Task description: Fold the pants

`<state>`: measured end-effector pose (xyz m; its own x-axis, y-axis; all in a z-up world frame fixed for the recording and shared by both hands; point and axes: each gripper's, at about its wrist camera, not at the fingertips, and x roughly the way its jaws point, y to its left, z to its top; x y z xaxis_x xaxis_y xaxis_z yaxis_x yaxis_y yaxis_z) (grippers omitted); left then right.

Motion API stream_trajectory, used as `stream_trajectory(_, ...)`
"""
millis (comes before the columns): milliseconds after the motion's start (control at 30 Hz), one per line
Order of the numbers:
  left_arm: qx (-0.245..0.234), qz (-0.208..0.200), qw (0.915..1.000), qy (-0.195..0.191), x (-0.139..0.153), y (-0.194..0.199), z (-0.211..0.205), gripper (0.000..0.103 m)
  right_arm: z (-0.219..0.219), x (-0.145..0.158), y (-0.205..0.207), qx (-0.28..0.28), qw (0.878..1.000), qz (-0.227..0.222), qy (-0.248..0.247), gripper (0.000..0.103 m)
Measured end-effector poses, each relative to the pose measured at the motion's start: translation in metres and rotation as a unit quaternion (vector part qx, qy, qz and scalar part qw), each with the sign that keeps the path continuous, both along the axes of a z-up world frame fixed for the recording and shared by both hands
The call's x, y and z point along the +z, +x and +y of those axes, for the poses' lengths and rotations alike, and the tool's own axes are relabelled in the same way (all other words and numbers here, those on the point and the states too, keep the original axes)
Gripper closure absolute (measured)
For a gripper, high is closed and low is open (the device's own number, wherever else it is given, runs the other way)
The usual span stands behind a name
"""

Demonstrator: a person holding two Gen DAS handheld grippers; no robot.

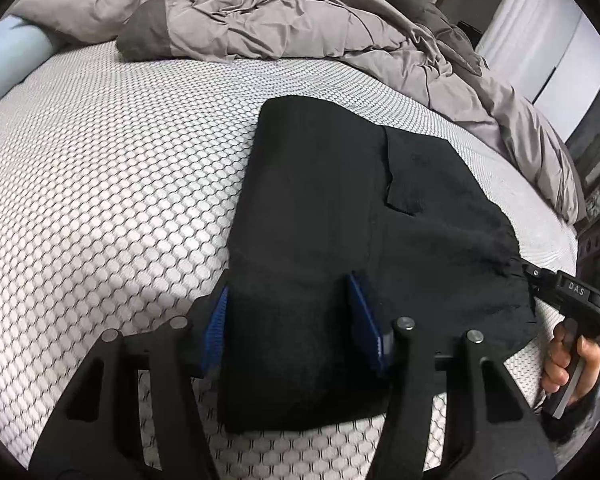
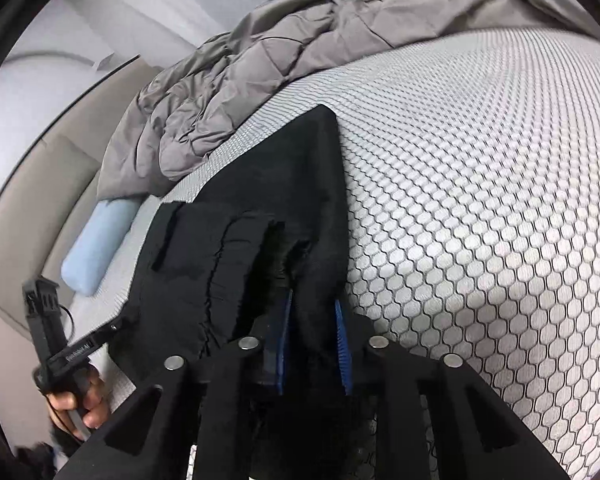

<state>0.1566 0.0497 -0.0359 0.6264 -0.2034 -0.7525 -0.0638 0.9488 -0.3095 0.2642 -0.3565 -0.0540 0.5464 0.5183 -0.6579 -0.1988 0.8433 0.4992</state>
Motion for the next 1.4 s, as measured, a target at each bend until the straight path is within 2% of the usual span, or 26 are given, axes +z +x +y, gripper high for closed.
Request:
stream_trajectory(67, 0.002, -0.003, 1.0, 0.008, 0.006, -0.01, 0.001, 0.05, -0.005, 0.007, -0.01, 0.001, 1.0, -0.009, 0.003, 0.063)
stream_trajectory(100, 0.001, -0.014, 0.9997, 0.019, 0.01, -0.021, -0.001, 0.046, -0.005, 0.012, -0.016, 0.007, 1.0, -0.02, -0.003, 0.052)
stream_trajectory(133, 0.002, -0.021, 0.9992, 0.033, 0.015, -0.028, -0.003, 0.042, -0.004, 0.018, -0.025, 0.015, 0.999, -0.034, -0.014, 0.046)
stream_trajectory(167, 0.006, -0.032, 0.9978, 0.058, 0.021, -0.037, -0.008, 0.032, -0.002, 0.022, -0.034, 0.019, 0.998, -0.05, -0.029, 0.041)
stream_trajectory(233, 0.01, -0.074, 0.9922, 0.1, 0.035, -0.055, -0.018, 0.02, 0.002, 0.03, -0.056, 0.02, 0.993, -0.089, -0.072, 0.014)
stream_trajectory(300, 0.008, -0.113, 0.9867, 0.117, 0.043, -0.072, -0.027, 0.009, 0.01, 0.036, -0.073, 0.029, 0.985, -0.132, -0.104, 0.005)
stream_trajectory(367, 0.015, -0.122, 0.9856, 0.116, 0.044, -0.084, -0.031, 0.001, 0.013, 0.04, -0.087, 0.038, 0.98, -0.161, -0.111, 0.002)
stream_trajectory(467, 0.036, -0.125, 0.986, 0.104, 0.041, -0.099, -0.035, 0.001, 0.013, 0.044, -0.104, 0.03, 0.975, -0.2, -0.098, 0.0)
stream_trajectory(567, 0.038, -0.142, 0.9846, 0.095, 0.04, -0.116, -0.04, 0.001, 0.012, 0.049, -0.117, 0.027, 0.969, -0.232, -0.083, 0.0)
stream_trajectory(700, 0.031, -0.17, 0.9761, 0.131, 0.038, -0.13, -0.052, 0.001, 0.022, 0.056, -0.128, 0.039, 0.961, -0.261, -0.08, 0.0)
stream_trajectory(800, 0.025, -0.176, 0.9749, 0.134, 0.037, -0.137, -0.054, 0.001, 0.027, 0.058, -0.138, 0.045, 0.955, -0.278, -0.088, 0.0)
stream_trajectory(1100, 0.028, -0.206, 0.9726, 0.105, 0.048, -0.146, -0.05, 0.001, 0.036, 0.057, -0.14, 0.055, 0.956, -0.276, -0.085, 0.0)
stream_trajectory(1400, 0.026, -0.203, 0.9726, 0.111, 0.048, -0.146, -0.054, 0.001, 0.038, 0.054, -0.139, 0.059, 0.956, -0.274, -0.09, 0.0)
